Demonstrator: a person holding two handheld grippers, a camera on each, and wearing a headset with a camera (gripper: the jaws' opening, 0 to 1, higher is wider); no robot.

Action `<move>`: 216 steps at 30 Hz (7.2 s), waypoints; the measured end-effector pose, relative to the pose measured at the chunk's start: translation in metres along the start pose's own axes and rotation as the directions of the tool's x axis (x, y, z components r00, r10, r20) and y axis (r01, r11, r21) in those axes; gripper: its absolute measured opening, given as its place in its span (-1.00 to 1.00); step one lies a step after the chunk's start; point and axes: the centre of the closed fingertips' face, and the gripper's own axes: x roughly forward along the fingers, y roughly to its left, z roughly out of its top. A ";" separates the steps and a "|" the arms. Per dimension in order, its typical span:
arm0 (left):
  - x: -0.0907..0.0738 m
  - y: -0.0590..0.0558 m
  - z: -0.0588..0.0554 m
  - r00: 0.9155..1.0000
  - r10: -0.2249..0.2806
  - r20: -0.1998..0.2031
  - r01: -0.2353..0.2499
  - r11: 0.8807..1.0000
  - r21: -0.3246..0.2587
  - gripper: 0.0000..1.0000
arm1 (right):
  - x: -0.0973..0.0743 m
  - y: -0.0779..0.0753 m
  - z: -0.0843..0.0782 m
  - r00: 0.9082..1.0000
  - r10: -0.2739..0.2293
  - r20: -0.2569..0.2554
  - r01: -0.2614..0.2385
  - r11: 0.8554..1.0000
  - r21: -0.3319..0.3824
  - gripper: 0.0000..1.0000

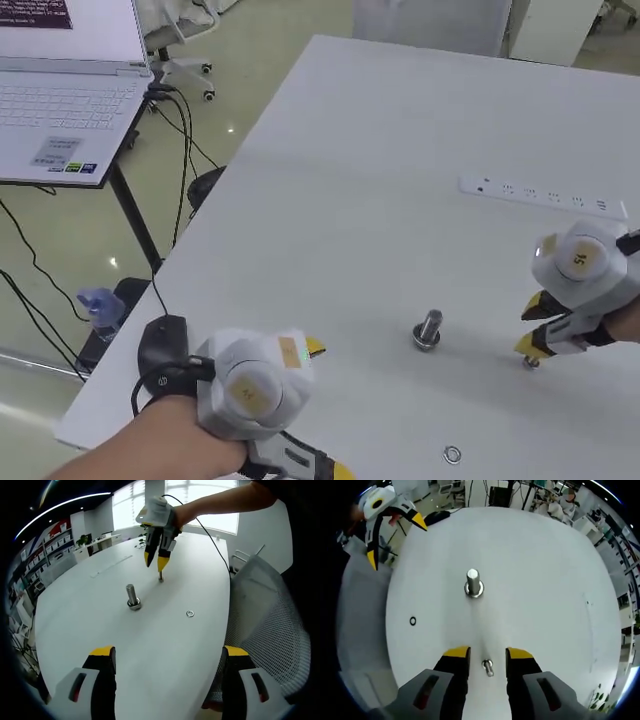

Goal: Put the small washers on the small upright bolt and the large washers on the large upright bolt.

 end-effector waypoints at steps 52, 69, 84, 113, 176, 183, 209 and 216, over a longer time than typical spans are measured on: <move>0.002 -0.005 0.000 1.000 0.010 0.019 -0.010 1.000 -0.018 0.70 | 0.042 0.135 0.016 0.987 0.158 0.043 -0.148 0.973 -0.179 -0.39; 0.002 -0.004 -0.003 1.000 0.003 0.014 -0.003 1.000 -0.019 0.69 | 0.064 0.145 0.008 0.991 0.134 0.020 -0.127 0.970 -0.205 -0.49; 0.001 -0.003 -0.006 1.000 0.003 0.017 -0.003 1.000 -0.026 0.66 | 0.066 0.148 0.011 0.991 0.135 0.005 -0.131 0.971 -0.201 -0.58; 0.000 -0.006 -0.007 1.000 0.007 0.024 -0.006 0.999 -0.041 0.62 | 0.065 0.144 0.009 0.992 0.124 -0.011 -0.124 0.979 -0.165 -0.77; 0.008 -0.001 0.007 1.000 -0.003 0.015 0.004 1.000 -0.028 0.60 | -0.031 -0.016 -0.049 0.997 0.005 -0.081 0.004 0.994 0.113 -0.77; 0.011 0.000 0.006 1.000 -0.007 0.012 0.007 1.000 -0.030 0.60 | -0.021 -0.012 -0.037 0.996 0.020 -0.081 -0.013 0.996 0.089 -0.77; 0.011 -0.001 0.000 1.000 -0.016 0.006 0.016 0.999 -0.046 0.57 | 0.006 -0.008 -0.044 0.992 0.047 -0.113 -0.038 0.996 0.085 -0.77; 0.011 -0.001 0.000 1.000 -0.015 0.005 0.015 0.999 -0.048 0.57 | 0.015 -0.008 -0.048 0.991 0.051 -0.127 -0.042 0.997 0.071 -0.77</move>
